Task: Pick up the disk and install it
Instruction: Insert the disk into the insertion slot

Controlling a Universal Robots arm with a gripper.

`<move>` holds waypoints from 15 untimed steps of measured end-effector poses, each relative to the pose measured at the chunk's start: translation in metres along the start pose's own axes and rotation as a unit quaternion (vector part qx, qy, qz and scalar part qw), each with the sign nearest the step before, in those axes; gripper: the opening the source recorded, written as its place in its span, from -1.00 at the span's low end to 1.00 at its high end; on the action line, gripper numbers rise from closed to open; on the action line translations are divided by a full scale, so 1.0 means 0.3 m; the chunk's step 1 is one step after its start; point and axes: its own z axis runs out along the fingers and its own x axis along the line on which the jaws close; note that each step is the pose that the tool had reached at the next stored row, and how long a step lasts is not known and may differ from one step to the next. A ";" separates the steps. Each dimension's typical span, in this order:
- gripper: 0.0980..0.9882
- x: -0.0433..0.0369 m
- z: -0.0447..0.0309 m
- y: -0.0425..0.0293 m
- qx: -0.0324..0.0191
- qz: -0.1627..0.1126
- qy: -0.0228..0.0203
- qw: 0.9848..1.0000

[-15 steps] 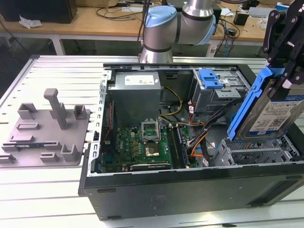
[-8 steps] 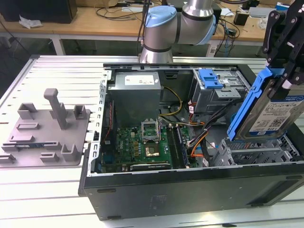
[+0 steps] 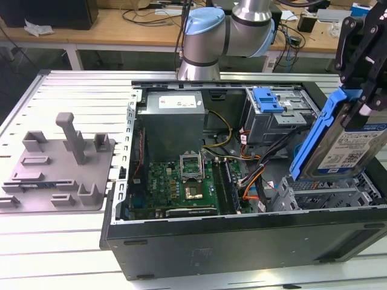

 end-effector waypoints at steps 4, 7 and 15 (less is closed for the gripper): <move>-0.40 0.000 0.006 -0.002 0.000 0.000 0.000 1.000; -0.40 0.000 0.012 -0.002 0.000 0.000 0.000 1.000; -0.40 -0.001 0.026 -0.002 0.000 0.001 0.002 1.000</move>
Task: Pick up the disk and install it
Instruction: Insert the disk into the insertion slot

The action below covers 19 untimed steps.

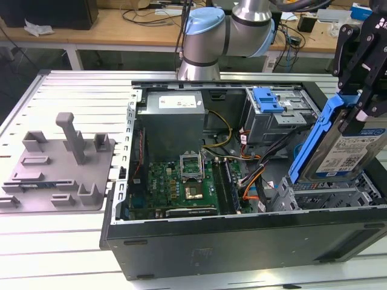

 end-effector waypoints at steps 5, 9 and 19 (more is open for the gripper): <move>-0.40 0.000 0.010 0.000 0.000 0.001 0.001 1.000; -0.40 -0.001 0.022 -0.001 0.000 0.002 0.001 1.000; -0.40 -0.002 0.050 -0.002 0.000 0.003 0.001 1.000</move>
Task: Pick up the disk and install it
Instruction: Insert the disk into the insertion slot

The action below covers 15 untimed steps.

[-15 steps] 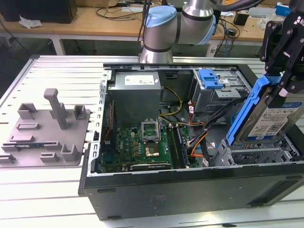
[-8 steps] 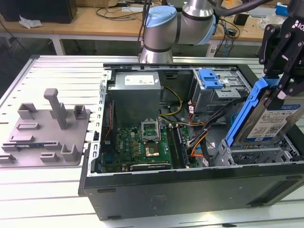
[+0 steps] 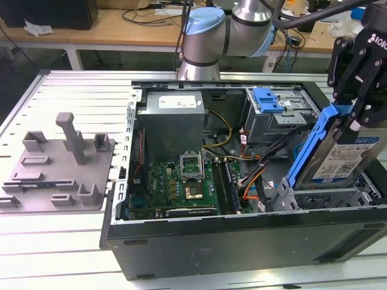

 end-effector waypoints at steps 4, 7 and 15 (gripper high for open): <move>-0.40 -0.001 0.017 0.000 0.000 0.000 0.000 1.000; -0.40 -0.001 0.038 0.000 0.000 0.000 0.000 1.000; -0.40 0.004 0.084 -0.001 0.000 0.000 0.000 1.000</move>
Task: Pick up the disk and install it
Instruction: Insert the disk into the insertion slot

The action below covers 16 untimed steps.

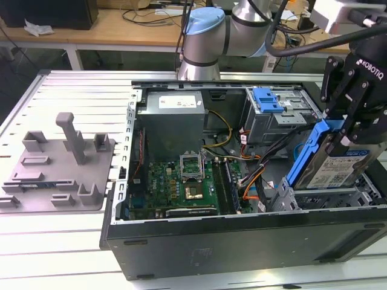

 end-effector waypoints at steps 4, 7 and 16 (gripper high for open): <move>-0.40 0.001 0.022 0.000 0.000 0.000 0.000 1.000; -0.40 0.002 0.041 0.000 0.000 0.000 0.000 1.000; 0.04 0.002 0.065 -0.001 0.000 0.000 0.000 1.000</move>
